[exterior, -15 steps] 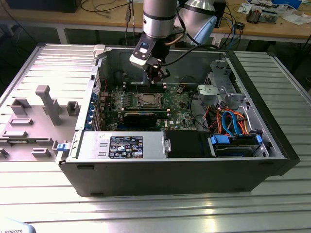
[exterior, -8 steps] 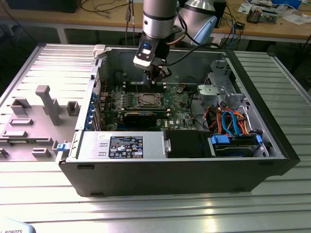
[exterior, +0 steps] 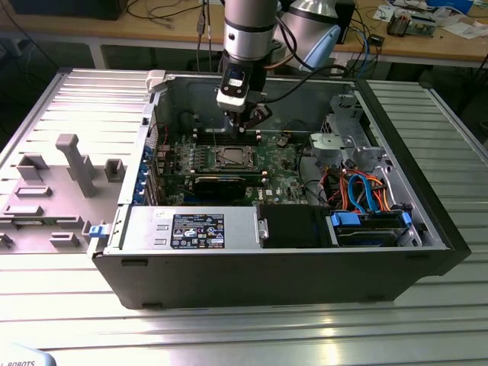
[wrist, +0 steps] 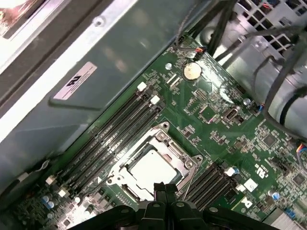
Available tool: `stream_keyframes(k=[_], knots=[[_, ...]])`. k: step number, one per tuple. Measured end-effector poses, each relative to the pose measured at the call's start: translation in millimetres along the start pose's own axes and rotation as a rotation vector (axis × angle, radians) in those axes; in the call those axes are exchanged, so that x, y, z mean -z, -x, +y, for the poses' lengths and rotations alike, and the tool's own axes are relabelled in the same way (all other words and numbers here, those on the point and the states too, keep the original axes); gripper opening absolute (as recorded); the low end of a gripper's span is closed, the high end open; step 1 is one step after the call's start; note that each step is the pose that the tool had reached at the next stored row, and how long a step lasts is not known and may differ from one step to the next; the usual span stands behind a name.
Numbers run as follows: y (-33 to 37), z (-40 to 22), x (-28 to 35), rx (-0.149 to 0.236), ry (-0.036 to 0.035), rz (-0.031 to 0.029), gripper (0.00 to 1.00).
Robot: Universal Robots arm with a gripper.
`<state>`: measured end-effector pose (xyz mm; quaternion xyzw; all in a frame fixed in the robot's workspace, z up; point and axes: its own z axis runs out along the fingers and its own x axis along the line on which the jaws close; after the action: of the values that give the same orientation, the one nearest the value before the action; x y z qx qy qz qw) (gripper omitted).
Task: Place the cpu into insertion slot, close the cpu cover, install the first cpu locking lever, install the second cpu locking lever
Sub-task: 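Install the first cpu locking lever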
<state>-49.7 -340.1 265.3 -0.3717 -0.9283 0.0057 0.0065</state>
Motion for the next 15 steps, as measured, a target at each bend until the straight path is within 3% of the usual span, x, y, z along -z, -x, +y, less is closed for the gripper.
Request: stream_keyframes(k=[5,7,13,15], knots=[[0.0,0.0,-1.4,0.163,-0.0012,-0.0026,0.11],[-1.6,-1.5,-1.7,0.176,0.0003,-0.0046,0.11],[-11.6,-11.0,-2.0,0.178,0.027,-0.0383,0.11],[-11.6,-11.1,-2.6,0.214,0.029,-0.04,0.11]])
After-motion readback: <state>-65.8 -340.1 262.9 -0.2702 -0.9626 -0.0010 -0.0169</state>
